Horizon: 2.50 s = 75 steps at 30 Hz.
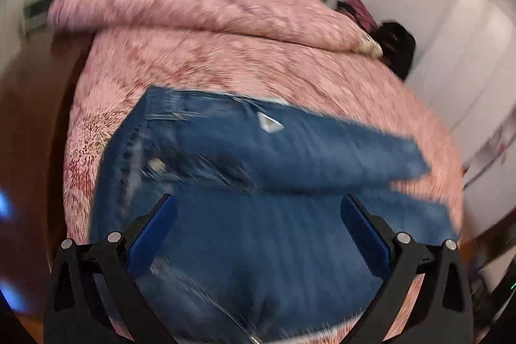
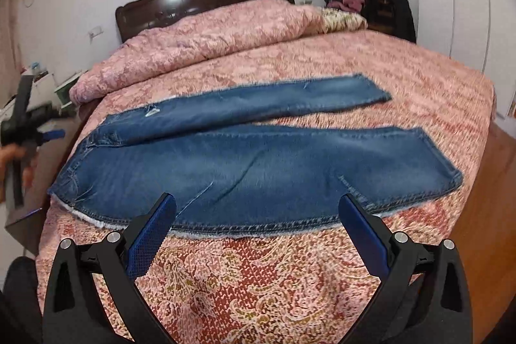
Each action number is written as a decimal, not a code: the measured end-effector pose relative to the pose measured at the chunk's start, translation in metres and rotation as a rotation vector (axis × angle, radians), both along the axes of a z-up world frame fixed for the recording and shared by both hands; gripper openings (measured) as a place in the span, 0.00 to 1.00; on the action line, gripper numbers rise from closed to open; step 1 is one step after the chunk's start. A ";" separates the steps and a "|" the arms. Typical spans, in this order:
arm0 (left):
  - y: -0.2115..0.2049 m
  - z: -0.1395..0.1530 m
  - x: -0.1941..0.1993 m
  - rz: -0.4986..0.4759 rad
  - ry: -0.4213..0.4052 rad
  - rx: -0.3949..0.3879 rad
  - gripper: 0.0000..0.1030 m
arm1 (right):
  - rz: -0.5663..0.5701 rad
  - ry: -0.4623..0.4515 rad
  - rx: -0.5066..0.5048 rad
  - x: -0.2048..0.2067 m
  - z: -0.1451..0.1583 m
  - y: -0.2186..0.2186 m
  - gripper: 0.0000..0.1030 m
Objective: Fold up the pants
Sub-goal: 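Grasp the jeans waistband with the left tool while the right tool grasps a leg hem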
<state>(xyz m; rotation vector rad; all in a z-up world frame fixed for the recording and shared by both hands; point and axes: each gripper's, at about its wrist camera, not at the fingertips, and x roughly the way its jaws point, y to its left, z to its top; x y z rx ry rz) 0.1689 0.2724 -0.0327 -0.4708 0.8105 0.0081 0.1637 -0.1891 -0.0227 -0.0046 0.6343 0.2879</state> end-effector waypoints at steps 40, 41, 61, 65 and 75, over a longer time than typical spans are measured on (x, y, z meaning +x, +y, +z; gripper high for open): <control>0.136 -0.118 0.176 0.022 0.259 -0.239 0.14 | 0.092 0.184 0.072 0.103 -0.013 0.033 0.97; 0.137 -0.119 0.177 0.028 0.273 -0.231 0.15 | 0.074 0.199 0.104 0.120 -0.008 0.018 0.97; 0.092 -0.109 0.243 -0.053 0.368 -0.180 0.98 | -0.059 0.559 0.050 0.503 -0.006 -0.153 0.96; 0.091 -0.111 0.255 -0.046 0.380 -0.189 0.98 | -0.027 0.630 -0.065 0.519 -0.036 -0.131 0.76; 0.119 -0.110 0.244 0.001 0.432 -0.163 0.26 | 0.020 0.544 -0.164 0.502 -0.025 -0.130 0.06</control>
